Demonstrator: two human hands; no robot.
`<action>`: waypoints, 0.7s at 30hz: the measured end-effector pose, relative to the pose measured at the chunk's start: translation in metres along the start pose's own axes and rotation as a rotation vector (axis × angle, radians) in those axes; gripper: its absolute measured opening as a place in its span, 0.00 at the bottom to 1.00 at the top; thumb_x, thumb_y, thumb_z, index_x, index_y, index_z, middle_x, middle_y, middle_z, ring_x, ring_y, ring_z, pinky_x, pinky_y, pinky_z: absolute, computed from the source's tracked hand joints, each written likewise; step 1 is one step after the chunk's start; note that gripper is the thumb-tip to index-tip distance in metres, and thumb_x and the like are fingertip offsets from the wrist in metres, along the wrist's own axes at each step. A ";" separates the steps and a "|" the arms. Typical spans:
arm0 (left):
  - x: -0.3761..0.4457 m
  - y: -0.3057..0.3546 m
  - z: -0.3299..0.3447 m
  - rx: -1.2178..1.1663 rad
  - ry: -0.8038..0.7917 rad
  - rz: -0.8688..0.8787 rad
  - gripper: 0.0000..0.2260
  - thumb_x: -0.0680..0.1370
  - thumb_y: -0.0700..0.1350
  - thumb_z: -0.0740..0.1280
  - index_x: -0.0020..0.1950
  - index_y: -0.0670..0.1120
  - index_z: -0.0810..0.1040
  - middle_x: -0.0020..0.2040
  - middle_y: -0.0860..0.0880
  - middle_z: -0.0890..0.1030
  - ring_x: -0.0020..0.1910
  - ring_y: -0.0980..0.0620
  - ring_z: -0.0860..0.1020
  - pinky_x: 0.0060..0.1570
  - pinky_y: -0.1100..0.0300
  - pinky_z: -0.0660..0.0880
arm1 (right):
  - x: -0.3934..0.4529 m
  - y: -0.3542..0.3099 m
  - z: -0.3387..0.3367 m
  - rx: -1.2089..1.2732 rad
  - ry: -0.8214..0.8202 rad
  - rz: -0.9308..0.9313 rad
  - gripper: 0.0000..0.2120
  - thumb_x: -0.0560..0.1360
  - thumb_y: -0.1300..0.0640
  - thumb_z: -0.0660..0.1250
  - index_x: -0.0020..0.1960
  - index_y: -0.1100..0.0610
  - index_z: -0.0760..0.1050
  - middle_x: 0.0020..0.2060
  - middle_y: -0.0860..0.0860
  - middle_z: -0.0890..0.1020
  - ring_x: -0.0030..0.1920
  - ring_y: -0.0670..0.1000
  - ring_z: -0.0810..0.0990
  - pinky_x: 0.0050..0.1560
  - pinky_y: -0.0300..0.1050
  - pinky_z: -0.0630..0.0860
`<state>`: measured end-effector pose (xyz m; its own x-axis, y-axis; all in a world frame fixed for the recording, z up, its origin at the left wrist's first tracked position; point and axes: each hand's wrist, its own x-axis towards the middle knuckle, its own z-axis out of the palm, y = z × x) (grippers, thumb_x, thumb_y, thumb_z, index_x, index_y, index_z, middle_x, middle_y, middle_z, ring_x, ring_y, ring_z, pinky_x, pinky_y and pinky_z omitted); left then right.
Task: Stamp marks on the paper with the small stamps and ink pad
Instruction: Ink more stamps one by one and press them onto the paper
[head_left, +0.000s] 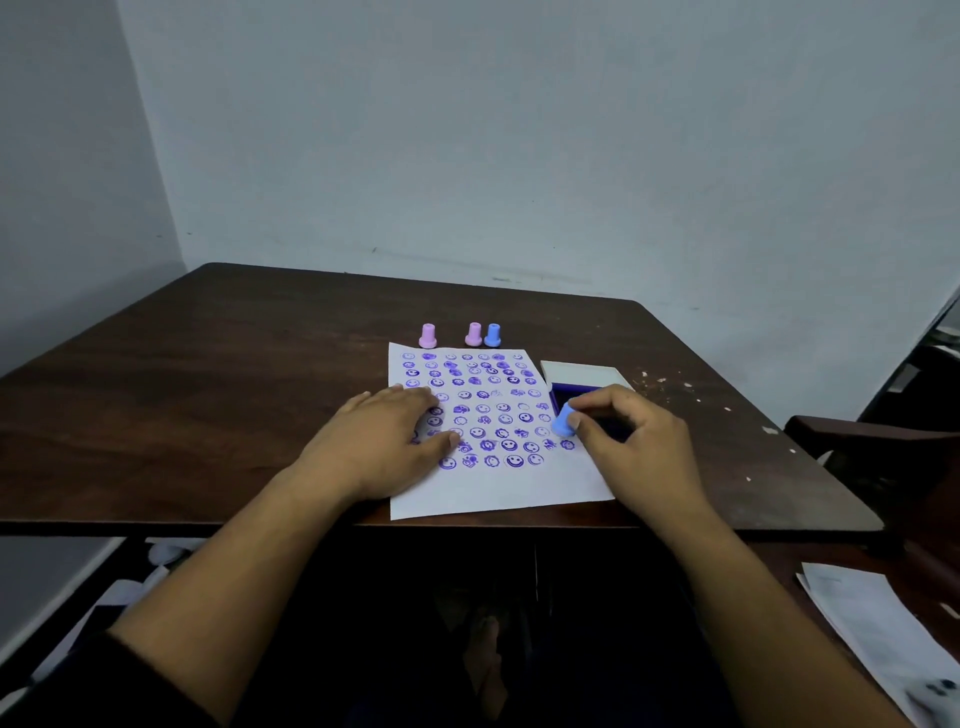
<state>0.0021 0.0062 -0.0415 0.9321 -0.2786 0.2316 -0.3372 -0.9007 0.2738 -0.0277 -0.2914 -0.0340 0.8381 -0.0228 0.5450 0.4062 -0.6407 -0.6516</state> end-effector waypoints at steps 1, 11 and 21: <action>0.000 0.000 0.000 0.002 -0.003 0.000 0.35 0.72 0.74 0.52 0.70 0.55 0.71 0.67 0.53 0.77 0.65 0.53 0.73 0.67 0.51 0.65 | -0.003 -0.001 0.000 -0.013 -0.028 -0.005 0.05 0.76 0.55 0.76 0.50 0.45 0.86 0.47 0.36 0.87 0.52 0.38 0.84 0.50 0.27 0.76; 0.000 0.000 0.000 -0.009 -0.011 -0.008 0.36 0.72 0.75 0.51 0.72 0.55 0.70 0.69 0.54 0.75 0.67 0.54 0.72 0.70 0.49 0.64 | -0.010 0.000 -0.002 -0.051 -0.079 -0.061 0.08 0.74 0.60 0.78 0.47 0.47 0.86 0.45 0.41 0.88 0.49 0.44 0.85 0.51 0.38 0.78; -0.001 0.001 -0.001 -0.001 -0.002 -0.001 0.34 0.74 0.73 0.53 0.73 0.55 0.70 0.72 0.54 0.73 0.69 0.54 0.70 0.71 0.50 0.63 | -0.008 0.006 0.002 -0.134 -0.106 -0.095 0.08 0.71 0.43 0.68 0.49 0.41 0.83 0.42 0.42 0.84 0.43 0.46 0.82 0.45 0.41 0.77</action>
<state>0.0003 0.0060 -0.0401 0.9329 -0.2782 0.2289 -0.3361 -0.9007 0.2752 -0.0313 -0.2940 -0.0433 0.8352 0.1191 0.5369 0.4389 -0.7327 -0.5201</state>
